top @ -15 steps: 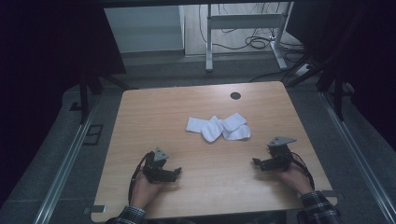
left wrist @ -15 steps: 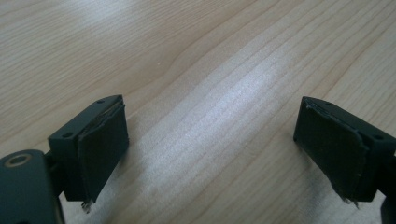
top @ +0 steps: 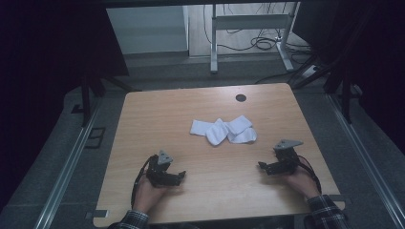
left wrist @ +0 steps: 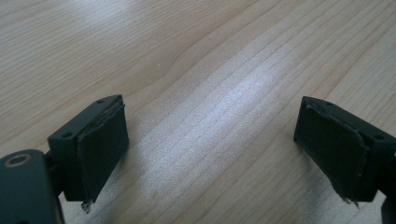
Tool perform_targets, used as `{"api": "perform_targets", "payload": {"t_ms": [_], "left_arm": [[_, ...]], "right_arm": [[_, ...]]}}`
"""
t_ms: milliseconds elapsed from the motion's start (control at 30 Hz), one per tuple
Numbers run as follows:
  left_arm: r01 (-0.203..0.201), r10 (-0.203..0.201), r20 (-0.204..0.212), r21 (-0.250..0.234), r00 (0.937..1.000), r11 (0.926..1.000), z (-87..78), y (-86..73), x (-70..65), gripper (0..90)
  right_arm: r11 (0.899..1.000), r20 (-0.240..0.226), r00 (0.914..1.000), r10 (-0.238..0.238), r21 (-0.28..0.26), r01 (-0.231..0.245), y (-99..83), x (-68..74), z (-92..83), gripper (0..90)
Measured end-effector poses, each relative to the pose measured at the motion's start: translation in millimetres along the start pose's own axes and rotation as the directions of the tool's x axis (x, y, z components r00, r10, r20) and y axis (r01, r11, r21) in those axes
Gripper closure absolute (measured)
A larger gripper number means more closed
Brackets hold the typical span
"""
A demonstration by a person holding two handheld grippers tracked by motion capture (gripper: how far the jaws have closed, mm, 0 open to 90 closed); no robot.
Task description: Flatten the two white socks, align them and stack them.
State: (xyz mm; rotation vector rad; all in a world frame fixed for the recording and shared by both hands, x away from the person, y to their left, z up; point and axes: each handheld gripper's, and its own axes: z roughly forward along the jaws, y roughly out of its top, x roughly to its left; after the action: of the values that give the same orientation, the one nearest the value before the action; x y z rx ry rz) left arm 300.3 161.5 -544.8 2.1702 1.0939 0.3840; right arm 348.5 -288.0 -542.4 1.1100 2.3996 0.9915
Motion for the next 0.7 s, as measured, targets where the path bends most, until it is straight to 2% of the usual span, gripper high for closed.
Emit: {"api": "perform_targets", "payload": {"t_ms": [700], "left_arm": [[0.003,-0.003,-0.004,0.000,1.0000,1.0000,0.1,0.2,-0.4,10.0]], "right_arm": [[0.999,-0.007,0.9999,-0.013,0.046,0.013,5.9,3.9,-0.6,6.2]]}}
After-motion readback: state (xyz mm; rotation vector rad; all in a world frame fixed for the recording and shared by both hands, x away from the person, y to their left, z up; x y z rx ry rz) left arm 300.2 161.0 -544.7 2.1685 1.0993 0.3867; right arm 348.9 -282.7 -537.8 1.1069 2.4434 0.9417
